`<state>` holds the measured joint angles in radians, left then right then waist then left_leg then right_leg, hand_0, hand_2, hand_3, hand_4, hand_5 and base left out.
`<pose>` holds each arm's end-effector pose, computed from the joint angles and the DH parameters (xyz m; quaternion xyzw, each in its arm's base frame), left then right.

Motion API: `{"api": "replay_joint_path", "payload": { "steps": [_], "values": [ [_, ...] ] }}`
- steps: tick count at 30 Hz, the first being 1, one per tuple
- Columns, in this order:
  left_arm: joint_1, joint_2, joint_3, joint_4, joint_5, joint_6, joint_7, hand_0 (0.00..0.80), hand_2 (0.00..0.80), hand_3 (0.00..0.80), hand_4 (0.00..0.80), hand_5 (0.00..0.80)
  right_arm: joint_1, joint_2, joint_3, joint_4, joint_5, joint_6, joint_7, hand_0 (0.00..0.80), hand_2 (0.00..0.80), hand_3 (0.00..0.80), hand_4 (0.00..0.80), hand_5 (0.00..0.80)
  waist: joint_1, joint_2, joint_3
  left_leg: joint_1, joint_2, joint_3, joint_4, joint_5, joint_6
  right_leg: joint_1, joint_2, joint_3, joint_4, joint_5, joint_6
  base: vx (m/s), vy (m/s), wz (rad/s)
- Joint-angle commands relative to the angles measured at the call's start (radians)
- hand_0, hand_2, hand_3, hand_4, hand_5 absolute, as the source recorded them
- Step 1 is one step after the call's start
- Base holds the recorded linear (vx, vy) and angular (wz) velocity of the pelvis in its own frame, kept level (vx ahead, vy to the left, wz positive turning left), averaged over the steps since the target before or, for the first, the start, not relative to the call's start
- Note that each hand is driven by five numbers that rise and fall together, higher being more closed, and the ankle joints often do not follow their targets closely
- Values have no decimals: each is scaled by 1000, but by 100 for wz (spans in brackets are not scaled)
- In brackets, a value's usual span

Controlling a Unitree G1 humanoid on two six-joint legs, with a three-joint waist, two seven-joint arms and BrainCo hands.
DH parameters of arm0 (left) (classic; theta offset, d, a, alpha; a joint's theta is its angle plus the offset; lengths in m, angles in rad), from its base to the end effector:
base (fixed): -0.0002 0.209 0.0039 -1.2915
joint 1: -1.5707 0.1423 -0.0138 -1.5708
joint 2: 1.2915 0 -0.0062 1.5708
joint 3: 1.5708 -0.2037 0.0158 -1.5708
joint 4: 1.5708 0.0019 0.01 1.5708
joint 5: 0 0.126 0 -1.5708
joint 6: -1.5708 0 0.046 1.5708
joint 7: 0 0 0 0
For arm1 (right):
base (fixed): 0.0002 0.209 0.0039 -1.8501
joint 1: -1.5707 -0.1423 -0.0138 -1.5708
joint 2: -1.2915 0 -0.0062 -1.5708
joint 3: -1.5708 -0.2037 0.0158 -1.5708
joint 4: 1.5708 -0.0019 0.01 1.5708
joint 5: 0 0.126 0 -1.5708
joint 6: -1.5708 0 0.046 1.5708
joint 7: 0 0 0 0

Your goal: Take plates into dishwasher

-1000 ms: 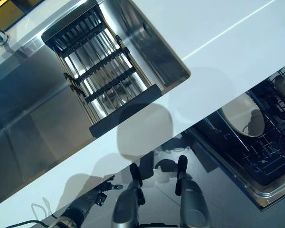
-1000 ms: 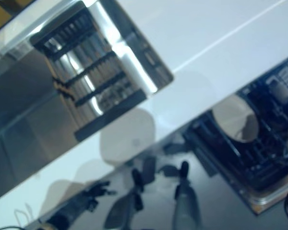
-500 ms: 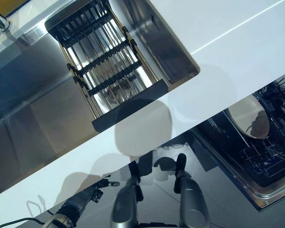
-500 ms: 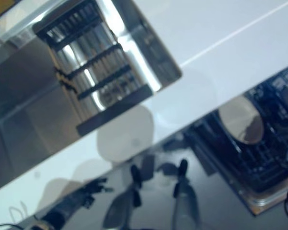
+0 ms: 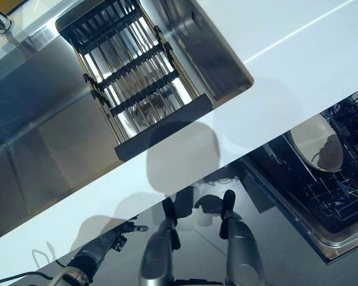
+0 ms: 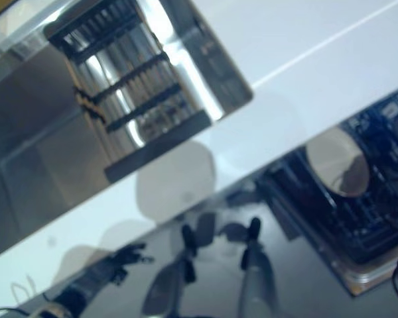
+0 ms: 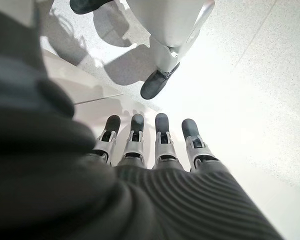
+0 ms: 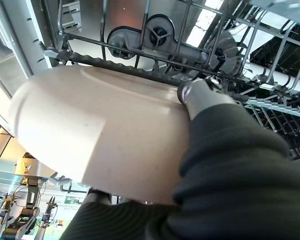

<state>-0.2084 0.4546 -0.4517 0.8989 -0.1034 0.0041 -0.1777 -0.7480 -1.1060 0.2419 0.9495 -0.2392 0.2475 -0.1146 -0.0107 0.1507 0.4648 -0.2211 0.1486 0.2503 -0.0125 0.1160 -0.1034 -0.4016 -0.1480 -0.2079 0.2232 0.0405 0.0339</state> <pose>0.1804 0.2458 -0.0650 0.2351 0.3925 -0.1541 0.8758 0.2538 -0.4143 0.1951 -0.5453 0.1995 -0.3399 0.7398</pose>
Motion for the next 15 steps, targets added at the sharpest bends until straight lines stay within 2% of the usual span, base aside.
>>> {"api": "replay_joint_path", "payload": {
  "steps": [1, 2, 6, 7, 8, 9, 15],
  "values": [
    [-56, 72, 11, 4, -29, -7, -3, 0, 0, 0, 0, 0, -14, -18, 2, 59, 43, 52, -6, 800, 800, 800, 800, 800, -16, -1, -14, -81, 41, -20, 8, 69, -24, -9, -17, -33, 173, -160, 10, 0, 0, 0],
    [-54, 68, 8, 3, -30, -6, -1, 0, 0, 0, 0, 0, -11, -17, -1, 50, 48, 61, -4, 791, 791, 791, 791, 791, -19, 0, -15, -80, 41, -19, 8, 68, -24, -8, -17, -32, 172, -161, 9, 0, 0, 0],
    [-61, 64, 3, 4, -31, -4, -2, 0, 0, 0, 0, 0, -17, -8, -4, 65, 57, 55, -9, 558, 558, 558, 558, 558, -20, 3, -17, -80, 41, -16, 11, 68, -23, -12, -20, -31, 179, -164, 7, 0, 0, 0],
    [-62, 63, 0, 5, -33, -5, -1, 0, 0, 0, 0, 0, -16, -7, -6, 70, 61, 52, -11, 427, 427, 427, 427, 427, -20, 4, -17, -81, 42, -16, 13, 67, -23, -13, -22, -31, 181, -165, 7, 0, 0, 0],
    [-62, 63, -1, 5, -33, -6, -2, 0, 0, 0, 0, 0, -15, -9, -8, 71, 69, 51, -11, 110, 110, 110, 110, 110, -21, 4, -18, -79, 41, -16, 13, 67, -23, -13, -23, -30, 183, -165, 7, 0, 0, 0],
    [-61, 63, -1, 5, -34, -8, -2, 0, 0, 0, 0, 0, -16, -11, -10, 71, 70, 52, -8, 0, 0, 0, 0, 0, -21, 6, -19, -78, 41, -16, 13, 66, -22, -12, -24, -30, 183, -167, 6, 0, 0, 0],
    [-61, 57, -7, 12, -39, -16, -5, 0, 0, 0, 0, 0, -15, -10, -15, 77, 69, 47, -11, 0, 0, 0, 0, 0, -23, 14, -20, -75, 33, -20, 18, 62, -19, -16, -33, -23, 201, -173, 5, 3, 11, 0]
  ]
}}
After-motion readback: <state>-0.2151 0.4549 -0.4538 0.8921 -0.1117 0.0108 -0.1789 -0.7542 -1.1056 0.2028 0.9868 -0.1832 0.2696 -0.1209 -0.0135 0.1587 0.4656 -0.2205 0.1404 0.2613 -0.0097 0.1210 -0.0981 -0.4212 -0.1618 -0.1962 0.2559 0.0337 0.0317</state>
